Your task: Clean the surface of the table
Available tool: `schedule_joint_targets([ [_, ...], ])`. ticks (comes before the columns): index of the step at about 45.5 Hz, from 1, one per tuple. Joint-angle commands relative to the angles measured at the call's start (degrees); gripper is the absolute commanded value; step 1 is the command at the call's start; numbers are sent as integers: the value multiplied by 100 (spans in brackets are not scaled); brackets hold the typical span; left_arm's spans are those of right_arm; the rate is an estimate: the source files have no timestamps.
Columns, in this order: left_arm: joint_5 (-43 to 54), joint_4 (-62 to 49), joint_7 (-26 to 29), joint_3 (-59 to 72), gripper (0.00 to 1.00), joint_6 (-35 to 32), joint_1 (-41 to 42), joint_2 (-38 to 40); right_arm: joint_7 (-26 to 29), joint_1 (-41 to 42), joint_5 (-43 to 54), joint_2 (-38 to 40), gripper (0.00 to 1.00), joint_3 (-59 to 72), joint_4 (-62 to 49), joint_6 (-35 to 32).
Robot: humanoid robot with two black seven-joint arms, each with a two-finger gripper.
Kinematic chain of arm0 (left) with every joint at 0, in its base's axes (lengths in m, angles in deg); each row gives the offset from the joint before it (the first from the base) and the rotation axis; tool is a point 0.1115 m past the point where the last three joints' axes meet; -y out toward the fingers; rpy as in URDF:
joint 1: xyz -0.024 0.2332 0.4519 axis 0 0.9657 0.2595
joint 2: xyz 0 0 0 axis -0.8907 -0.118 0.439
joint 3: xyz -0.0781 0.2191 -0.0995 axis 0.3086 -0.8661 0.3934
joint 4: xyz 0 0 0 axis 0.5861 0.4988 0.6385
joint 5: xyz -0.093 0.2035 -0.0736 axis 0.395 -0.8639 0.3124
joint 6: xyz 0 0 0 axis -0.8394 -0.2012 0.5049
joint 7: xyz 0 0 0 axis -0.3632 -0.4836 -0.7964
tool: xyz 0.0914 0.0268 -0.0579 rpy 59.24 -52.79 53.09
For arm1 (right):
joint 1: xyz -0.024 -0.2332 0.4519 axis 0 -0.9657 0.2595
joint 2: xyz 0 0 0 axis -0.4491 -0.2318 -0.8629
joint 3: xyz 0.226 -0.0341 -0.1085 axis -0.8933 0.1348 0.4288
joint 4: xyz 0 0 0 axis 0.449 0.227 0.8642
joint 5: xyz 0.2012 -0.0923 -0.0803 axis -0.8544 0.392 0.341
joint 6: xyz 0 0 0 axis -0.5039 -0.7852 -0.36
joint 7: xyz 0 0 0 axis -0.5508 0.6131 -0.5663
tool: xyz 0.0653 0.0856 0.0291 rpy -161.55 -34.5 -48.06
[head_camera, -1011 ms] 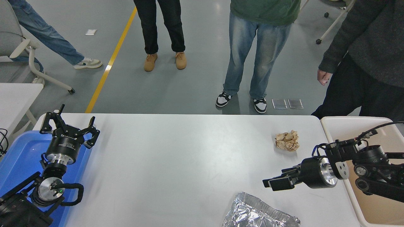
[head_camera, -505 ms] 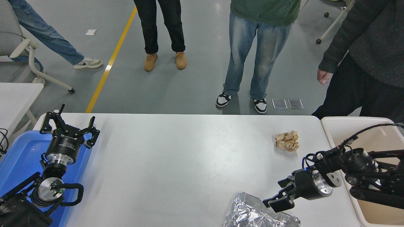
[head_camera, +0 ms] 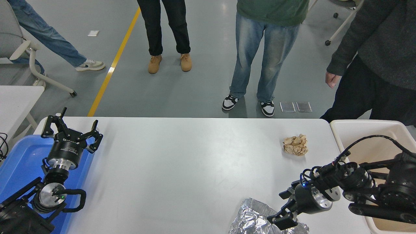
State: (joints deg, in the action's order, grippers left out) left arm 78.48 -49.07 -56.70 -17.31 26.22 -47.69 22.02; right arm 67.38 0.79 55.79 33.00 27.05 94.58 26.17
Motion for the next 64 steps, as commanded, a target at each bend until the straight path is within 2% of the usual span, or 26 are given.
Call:
schedule_joint_targets([
  [1, -1, 0, 0, 0, 99, 0, 0, 1, -12, -276, 273, -60, 99, 92, -233, 334],
  [12, -1, 0, 0, 0, 99, 0, 0, 1, -21, -390, 440, -60, 98, 110, -409, 536],
  [16, -1, 0, 0, 0, 99, 0, 0, 1, -30, -460, 458, -60, 90, 110, -514, 668],
  [30, -1, 0, 0, 0, 99, 0, 0, 1, -100, -610, 484, -69, 91, 101, -734, 800],
  [37, -1, 0, 0, 0, 99, 0, 0, 1, -126, -689, 493, -297, 79, 110, -884, 844],
  [44, -1, 0, 0, 0, 99, 0, 0, 1, -188, -689, 510, -324, 74, 119, -893, 844],
  [48, -1, 0, 0, 0, 99, 0, 0, 1, -188, -689, 519, -315, 63, 110, -893, 844],
  [51, -1, 0, 0, 0, 99, 0, 0, 1, -188, -671, 519, -324, 50, 110, -893, 844],
  [59, -1, 0, 0, 0, 99, 0, 0, 1, -188, -619, 519, -324, 43, 110, -893, 835],
  [61, -1, 0, 0, 0, 99, 0, 0, 1, -188, -601, 519, -324, 27, 119, -901, 809],
  [64, -1, 0, 0, 0, 99, 0, 0, -8, -188, -592, 510, -324, 20, 110, -910, 809],
])
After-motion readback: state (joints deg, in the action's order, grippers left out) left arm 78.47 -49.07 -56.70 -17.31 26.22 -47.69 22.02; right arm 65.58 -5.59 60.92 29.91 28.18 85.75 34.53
